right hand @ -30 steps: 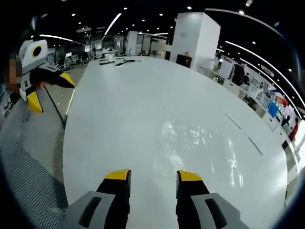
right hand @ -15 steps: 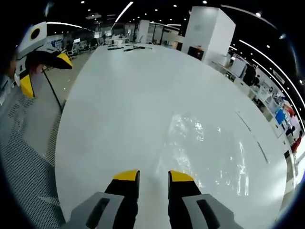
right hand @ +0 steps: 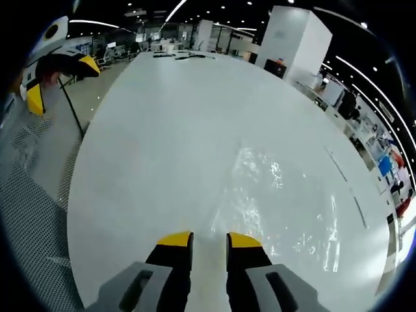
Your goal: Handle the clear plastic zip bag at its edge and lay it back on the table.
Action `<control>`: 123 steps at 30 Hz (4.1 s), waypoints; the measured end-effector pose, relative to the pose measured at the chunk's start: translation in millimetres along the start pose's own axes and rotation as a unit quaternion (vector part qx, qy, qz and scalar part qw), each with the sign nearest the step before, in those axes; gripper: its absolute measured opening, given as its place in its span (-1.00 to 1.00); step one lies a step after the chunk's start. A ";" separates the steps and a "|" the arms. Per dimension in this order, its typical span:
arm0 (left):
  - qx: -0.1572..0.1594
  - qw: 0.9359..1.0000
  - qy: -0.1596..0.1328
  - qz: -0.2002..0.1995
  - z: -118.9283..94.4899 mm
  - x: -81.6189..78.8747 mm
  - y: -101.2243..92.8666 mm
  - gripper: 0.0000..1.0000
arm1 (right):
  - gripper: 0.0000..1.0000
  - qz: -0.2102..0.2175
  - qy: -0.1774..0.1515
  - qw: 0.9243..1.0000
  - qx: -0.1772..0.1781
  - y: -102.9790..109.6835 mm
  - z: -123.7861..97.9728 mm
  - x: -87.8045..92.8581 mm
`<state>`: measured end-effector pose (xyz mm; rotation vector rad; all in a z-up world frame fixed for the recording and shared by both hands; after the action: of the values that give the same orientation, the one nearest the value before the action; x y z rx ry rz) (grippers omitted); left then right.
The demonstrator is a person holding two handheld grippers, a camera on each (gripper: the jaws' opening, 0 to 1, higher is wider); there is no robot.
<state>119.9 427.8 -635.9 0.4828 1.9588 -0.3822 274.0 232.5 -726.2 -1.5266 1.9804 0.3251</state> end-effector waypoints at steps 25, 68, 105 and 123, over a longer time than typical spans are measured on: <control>-0.008 1.000 -0.010 0.004 -0.7 -1.7 1.8 -0.04 | -0.89 -0.075 0.023 0.997 -0.001 2.5 3.5 -8.0; 0.010 1.000 -0.007 -0.005 -1.3 -2.5 -0.6 -0.04 | -1.00 -0.059 -0.026 0.997 0.052 -23.6 -57.4 -27.0; 0.098 0.994 -0.025 0.033 16.4 -78.6 12.0 -0.08 | -1.00 -0.090 -0.171 0.980 0.036 -46.2 -203.4 -93.1; 0.135 0.984 -0.108 0.039 31.2 -160.2 30.6 -0.46 | -1.00 -0.113 -0.236 0.965 -0.010 -45.7 -277.5 -123.5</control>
<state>220.7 413.6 -504.7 0.6618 1.6804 -0.6276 247.9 167.1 -427.2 -1.5024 1.4242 0.5548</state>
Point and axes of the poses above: the point that each gripper's makers call its tool centre point, and the gripper's own axes: z roughly forward along the fingers, y roughly to its left, x roughly out of its underside, the point moved 6 cm from there along -z, roughly backward along the fingers, and after that the axes turned 3 degrees about -y, right-handed, at the moved point
